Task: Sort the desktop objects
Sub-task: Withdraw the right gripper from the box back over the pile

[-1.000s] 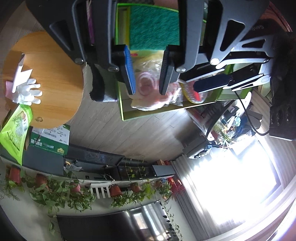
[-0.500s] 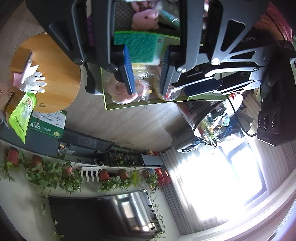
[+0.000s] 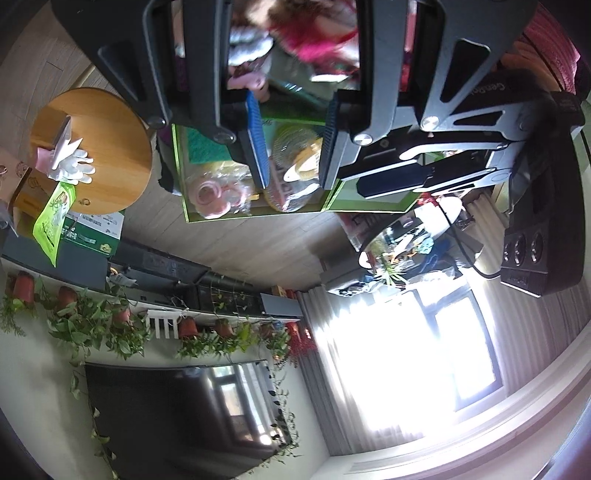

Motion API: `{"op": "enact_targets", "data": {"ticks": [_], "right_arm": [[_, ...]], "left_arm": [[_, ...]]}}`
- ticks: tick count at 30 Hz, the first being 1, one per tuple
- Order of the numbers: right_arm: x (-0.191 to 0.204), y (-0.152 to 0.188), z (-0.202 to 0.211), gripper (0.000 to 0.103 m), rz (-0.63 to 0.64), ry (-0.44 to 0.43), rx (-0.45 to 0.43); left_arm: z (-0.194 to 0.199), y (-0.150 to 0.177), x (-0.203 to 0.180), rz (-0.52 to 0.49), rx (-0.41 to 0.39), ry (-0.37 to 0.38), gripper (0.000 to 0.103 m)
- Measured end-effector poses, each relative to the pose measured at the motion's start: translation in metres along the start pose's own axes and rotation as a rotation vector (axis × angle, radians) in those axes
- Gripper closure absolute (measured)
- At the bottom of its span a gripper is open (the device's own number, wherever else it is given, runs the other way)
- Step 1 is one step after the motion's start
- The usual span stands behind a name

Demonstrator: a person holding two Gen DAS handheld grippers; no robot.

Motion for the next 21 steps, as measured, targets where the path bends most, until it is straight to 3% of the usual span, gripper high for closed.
{"op": "enact_targets", "data": {"ticks": [11, 21], "right_arm": [[0.055, 0.041, 0.037, 0.069, 0.073, -0.027, -0.024], [0.084, 0.073, 0.050, 0.066, 0.109, -0.050, -0.014]], "left_arm": [[0.047, 0.050, -0.001, 0.033, -0.042, 0.029, 0.064], [0.077, 0.103, 0.009, 0.046, -0.061, -0.045, 0.063]]}}
Point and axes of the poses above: each gripper's, at about its wrist camera, not at the fingertips, and z roughly against the way its jaws point, x to its left, y to its underside, the point moved 4 cm from there along -z, roughly the way its jaws point, and after that the axes turned 12 degrees about x, right-handed, at the moved point
